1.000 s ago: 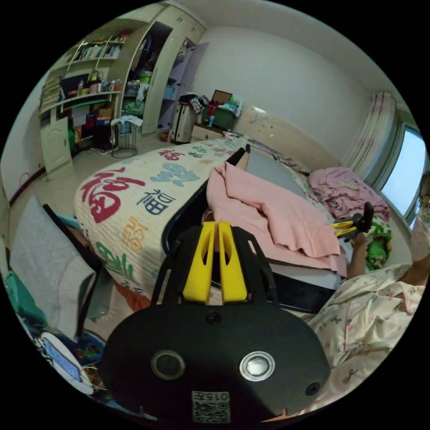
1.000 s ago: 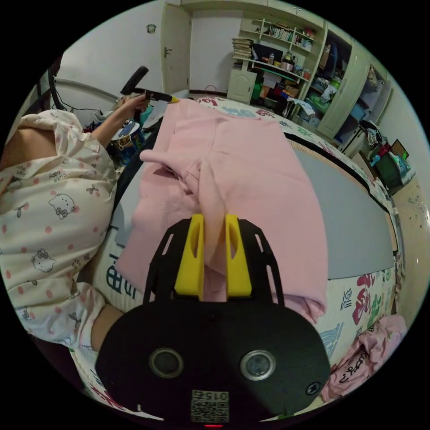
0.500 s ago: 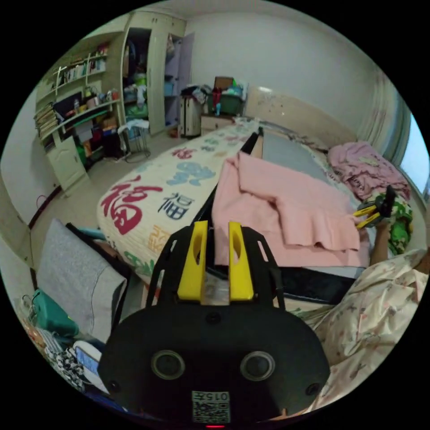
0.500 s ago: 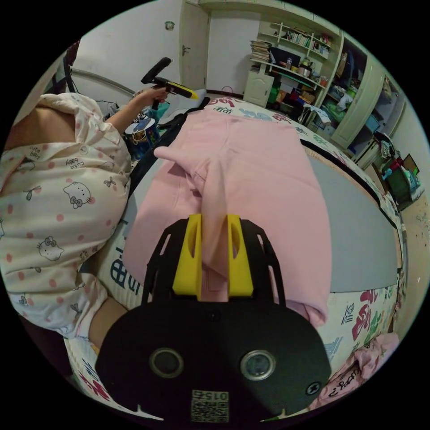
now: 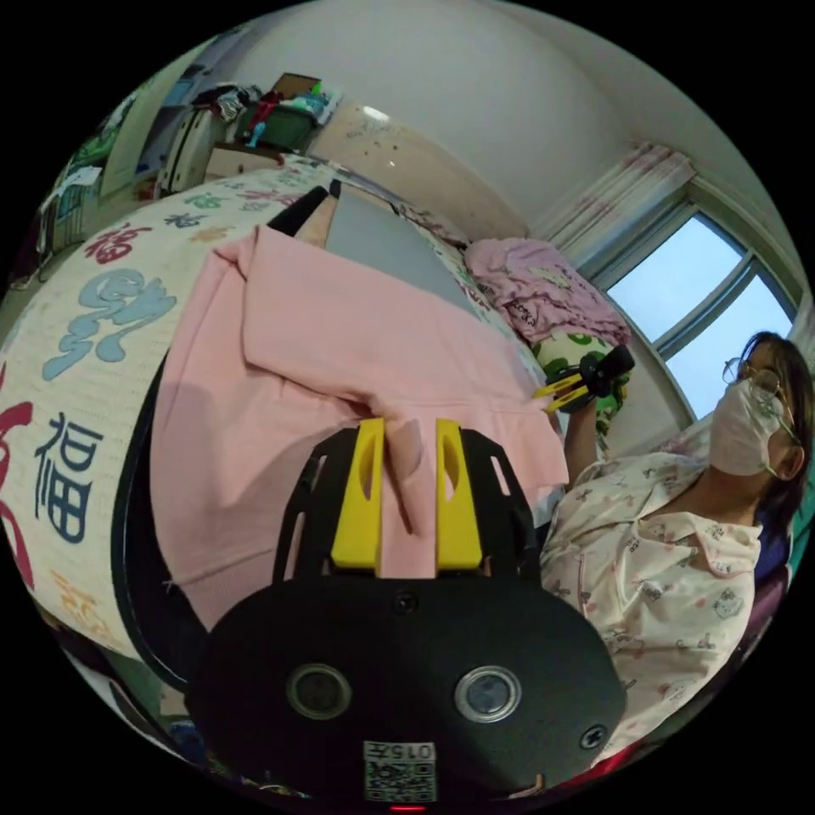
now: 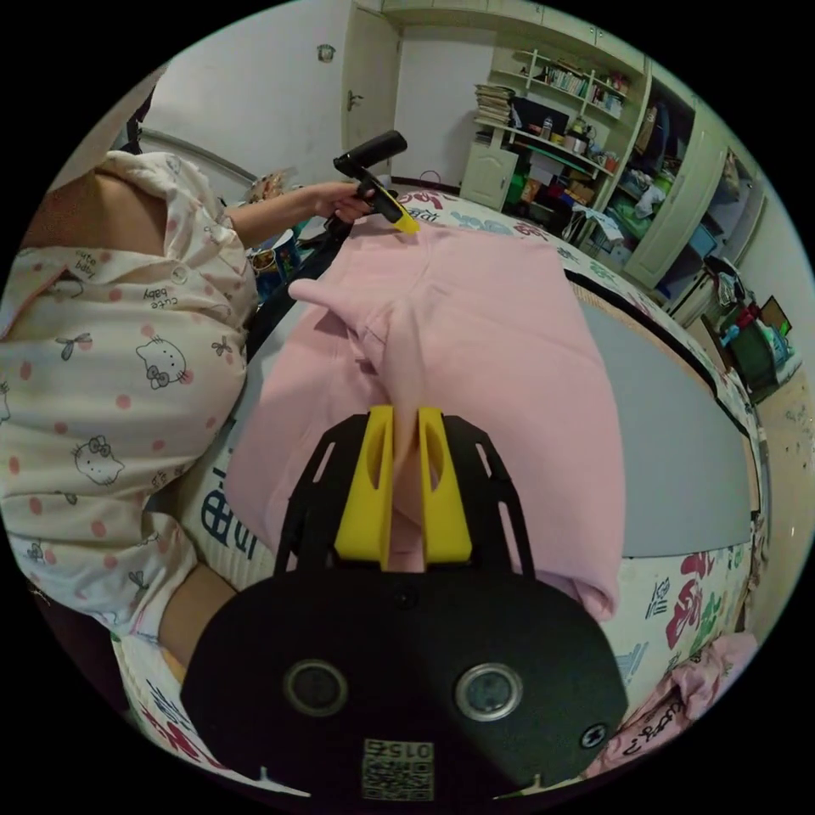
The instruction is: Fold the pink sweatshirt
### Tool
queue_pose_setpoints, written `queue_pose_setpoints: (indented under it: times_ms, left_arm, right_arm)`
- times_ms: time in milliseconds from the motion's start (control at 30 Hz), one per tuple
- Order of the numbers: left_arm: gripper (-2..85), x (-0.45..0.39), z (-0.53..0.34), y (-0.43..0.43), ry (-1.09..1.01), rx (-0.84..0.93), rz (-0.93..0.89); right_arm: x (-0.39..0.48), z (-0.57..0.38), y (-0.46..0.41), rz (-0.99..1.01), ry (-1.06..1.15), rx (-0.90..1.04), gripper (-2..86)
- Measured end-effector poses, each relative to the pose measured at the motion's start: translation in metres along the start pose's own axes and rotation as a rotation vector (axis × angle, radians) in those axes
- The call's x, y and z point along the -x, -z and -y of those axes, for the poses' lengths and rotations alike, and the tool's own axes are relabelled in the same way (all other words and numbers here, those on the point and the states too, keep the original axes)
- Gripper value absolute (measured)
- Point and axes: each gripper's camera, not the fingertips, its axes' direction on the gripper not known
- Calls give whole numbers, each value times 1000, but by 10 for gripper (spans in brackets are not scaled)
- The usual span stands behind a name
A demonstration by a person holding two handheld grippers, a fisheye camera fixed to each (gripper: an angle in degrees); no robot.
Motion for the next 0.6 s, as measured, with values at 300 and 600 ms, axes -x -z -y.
queue_pose_setpoints:
  times_ms: [300, 600]
  left_arm:
    - [4, -21, 146, 51, -252, -64, -126]
    - [59, -65, 319, 46, -139, -673, -271]
  right_arm:
    - [-82, -7, 83, -239, -256, -214, 35]
    - [-135, -56, 223, -531, -744, -585, 95]
